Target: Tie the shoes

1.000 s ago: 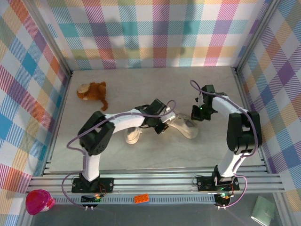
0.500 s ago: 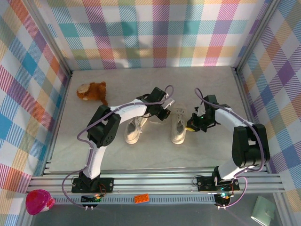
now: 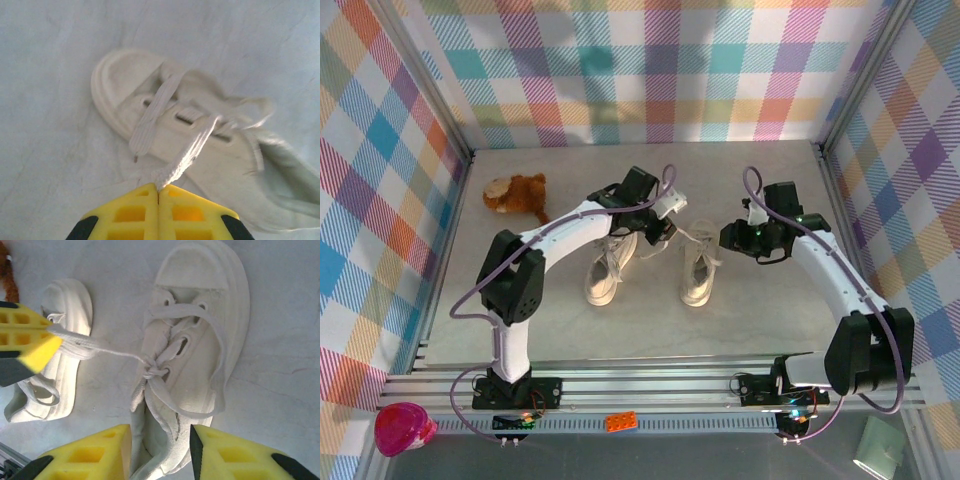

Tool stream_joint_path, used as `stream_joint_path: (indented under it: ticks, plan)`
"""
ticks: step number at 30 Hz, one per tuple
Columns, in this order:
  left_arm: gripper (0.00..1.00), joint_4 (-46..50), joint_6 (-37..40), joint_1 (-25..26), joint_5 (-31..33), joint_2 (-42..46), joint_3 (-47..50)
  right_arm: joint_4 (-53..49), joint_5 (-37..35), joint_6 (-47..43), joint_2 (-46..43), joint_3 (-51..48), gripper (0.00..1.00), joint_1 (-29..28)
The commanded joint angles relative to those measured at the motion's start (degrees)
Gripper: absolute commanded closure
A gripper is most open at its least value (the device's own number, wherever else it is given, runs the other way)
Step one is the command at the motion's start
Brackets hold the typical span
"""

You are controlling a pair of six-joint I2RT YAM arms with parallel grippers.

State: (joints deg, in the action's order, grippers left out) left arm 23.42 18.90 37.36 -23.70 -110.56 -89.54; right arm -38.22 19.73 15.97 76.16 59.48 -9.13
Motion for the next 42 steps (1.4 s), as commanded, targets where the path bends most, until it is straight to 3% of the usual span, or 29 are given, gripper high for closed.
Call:
stream_joint_path:
  ticks: [1, 5, 9, 13, 18, 26, 32, 36, 40, 42]
  plan:
    - [1.0, -2.0, -0.2, 0.6, -4.4, 1.8, -1.1, 0.7, -0.2, -5.0, -0.1, 0.9, 0.57, 0.0]
    - [1.0, -5.5, -2.0, 1.6, -7.3, 1.4, -2.1, 4.5, 5.8, -7.4, 0.8, 0.7, 0.49, 0.0]
    - [1.0, -8.8, -5.9, 2.0, -10.6, -0.4, -3.9, 16.5, 11.9, -9.7, -0.7, -5.1, 0.44, 0.0]
    - [1.0, -13.5, -10.6, 2.1, -13.7, -1.4, -3.8, 23.1, 11.9, -11.4, -0.6, -7.8, 0.47, 0.0]
    - [1.0, -14.2, -10.8, 2.9, -14.0, -2.3, -4.0, 15.5, -1.9, -6.5, 2.9, -3.3, 0.48, 0.7]
    - [1.0, -19.7, -10.4, 3.4, -15.0, -0.9, -0.4, 6.0, 0.2, -6.4, 14.5, 3.6, 0.44, 1.8]
    - [1.0, -19.9, -9.9, 3.6, -14.7, -0.5, 0.2, 6.6, 5.0, -5.1, 22.8, 5.8, 0.44, 1.8]
    - [1.0, -19.6, -9.5, 3.6, -14.5, -0.4, 0.5, 6.1, 5.9, -5.8, 26.1, 7.8, 0.51, 1.8]
    - [1.0, -19.2, -9.1, 3.6, -14.7, -0.6, 0.4, 6.3, 3.0, -6.7, 24.7, 8.3, 0.78, 1.8]
    - [1.0, -18.9, -8.7, 3.6, -14.8, -0.6, 0.4, 7.0, 1.7, -7.5, 22.3, 8.4, 0.82, 1.8]
